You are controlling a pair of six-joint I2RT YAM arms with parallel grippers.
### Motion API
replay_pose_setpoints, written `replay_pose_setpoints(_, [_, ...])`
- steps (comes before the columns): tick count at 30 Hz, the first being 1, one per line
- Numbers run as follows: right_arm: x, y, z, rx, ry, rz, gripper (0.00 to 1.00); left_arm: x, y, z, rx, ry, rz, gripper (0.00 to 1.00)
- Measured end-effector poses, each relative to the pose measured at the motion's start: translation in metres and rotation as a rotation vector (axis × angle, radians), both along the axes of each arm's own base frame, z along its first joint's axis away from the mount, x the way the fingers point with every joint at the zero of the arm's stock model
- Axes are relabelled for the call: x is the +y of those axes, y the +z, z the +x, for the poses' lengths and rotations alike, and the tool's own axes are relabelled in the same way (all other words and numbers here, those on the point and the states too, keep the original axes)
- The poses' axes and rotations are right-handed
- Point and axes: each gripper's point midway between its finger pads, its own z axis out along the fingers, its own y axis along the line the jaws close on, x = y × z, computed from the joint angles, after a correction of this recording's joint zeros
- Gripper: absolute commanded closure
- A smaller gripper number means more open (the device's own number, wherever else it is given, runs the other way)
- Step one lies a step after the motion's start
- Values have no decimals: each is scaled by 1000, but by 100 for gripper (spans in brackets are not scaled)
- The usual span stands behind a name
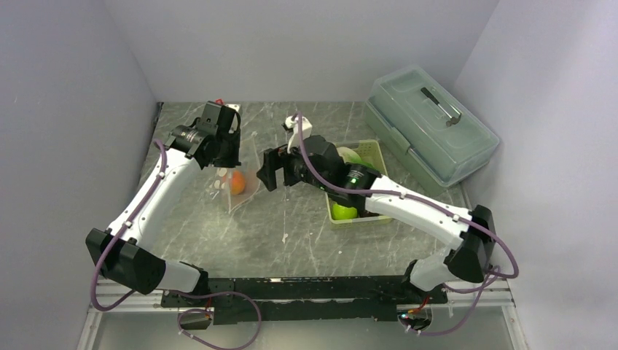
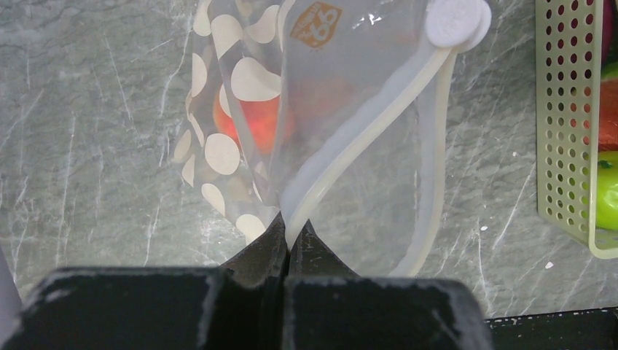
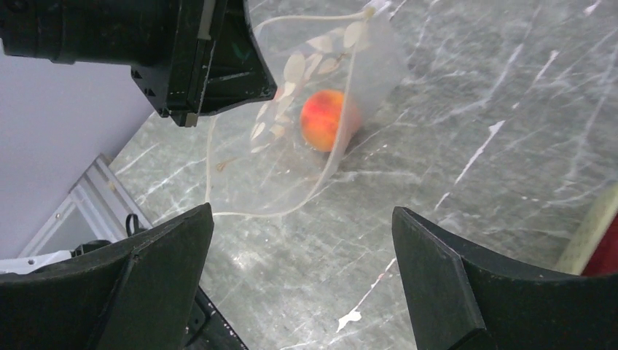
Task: Place the food in the zip-top bag and seal the zipper
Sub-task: Place the fake fruit in the zipper food storage bag, then pick up the fake fruit from the bin.
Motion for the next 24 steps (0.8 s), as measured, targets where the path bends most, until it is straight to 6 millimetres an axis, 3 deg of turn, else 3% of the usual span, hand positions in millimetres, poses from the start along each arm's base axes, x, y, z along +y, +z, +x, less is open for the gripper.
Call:
replay_pose_setpoints(6, [-26,13,6,-56,-86,-23,7,1,0,0,0,3,0,100])
replay_pose_setpoints(13, [-66,-3,13,-76,-208,-157,9,1,0,0,0,2,-1,100])
replay_pose_setpoints(24, [-150,-26,17,-26,-388,-320,12,0,0,0,2,-1,-6,100])
